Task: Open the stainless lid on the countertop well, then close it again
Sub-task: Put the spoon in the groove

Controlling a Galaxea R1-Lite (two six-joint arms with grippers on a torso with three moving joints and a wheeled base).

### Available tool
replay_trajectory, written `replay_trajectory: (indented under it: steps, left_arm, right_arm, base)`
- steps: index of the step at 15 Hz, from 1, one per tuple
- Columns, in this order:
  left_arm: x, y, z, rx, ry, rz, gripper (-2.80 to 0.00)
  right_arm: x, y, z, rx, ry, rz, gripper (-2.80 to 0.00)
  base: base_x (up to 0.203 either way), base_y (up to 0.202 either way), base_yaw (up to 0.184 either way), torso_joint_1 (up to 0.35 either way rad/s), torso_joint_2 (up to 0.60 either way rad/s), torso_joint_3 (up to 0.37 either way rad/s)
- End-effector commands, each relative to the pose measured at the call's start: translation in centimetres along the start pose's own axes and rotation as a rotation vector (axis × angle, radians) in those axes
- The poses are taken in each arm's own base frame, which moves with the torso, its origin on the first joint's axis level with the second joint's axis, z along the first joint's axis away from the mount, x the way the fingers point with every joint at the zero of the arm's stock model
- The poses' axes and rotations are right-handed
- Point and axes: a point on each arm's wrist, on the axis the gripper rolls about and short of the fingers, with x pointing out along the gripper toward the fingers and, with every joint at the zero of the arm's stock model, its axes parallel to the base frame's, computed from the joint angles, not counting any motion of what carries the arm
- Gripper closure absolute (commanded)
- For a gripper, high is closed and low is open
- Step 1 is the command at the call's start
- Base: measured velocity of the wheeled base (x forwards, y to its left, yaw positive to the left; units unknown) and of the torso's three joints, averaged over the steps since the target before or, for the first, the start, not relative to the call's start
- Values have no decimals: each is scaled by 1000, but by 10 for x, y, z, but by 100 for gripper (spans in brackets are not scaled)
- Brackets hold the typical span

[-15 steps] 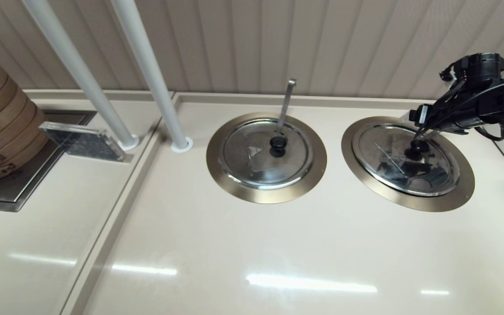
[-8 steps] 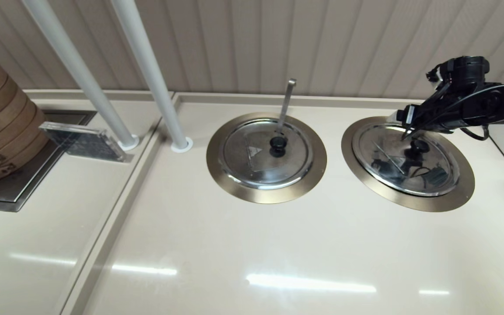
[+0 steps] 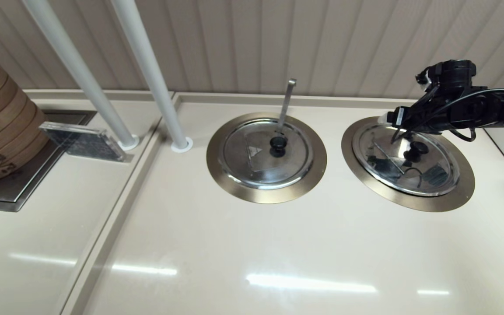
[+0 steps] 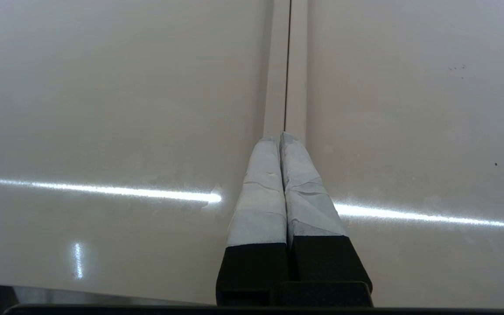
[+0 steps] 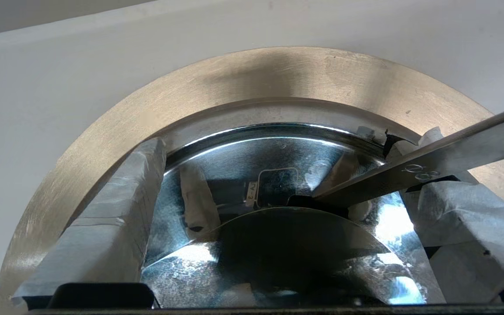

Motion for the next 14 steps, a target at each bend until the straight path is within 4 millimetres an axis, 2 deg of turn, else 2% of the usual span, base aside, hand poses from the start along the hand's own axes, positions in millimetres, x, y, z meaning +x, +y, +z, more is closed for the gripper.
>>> replay_trajectory:
  steps: [1, 4, 9, 14]
  left_arm:
    - [0, 0, 0, 0, 0, 0, 0]
    - [0, 0, 0, 0, 0, 0, 0]
    - [0, 0, 0, 0, 0, 0, 0]
    - [0, 0, 0, 0, 0, 0, 0]
  right_arm:
    - [-2, 6, 1, -2, -8, 13, -280]
    - [-8, 7, 3, -3, -13, 11, -280]
    - [-10, -5, -2, -2, 7, -76, -280]
    - [-38, -7, -1, -12, 23, -81, -280]
  base:
    - [0, 0, 0, 0, 0, 0]
    - [0, 0, 0, 0, 0, 0]
    - [0, 0, 0, 0, 0, 0]
    - [0, 0, 0, 0, 0, 0]
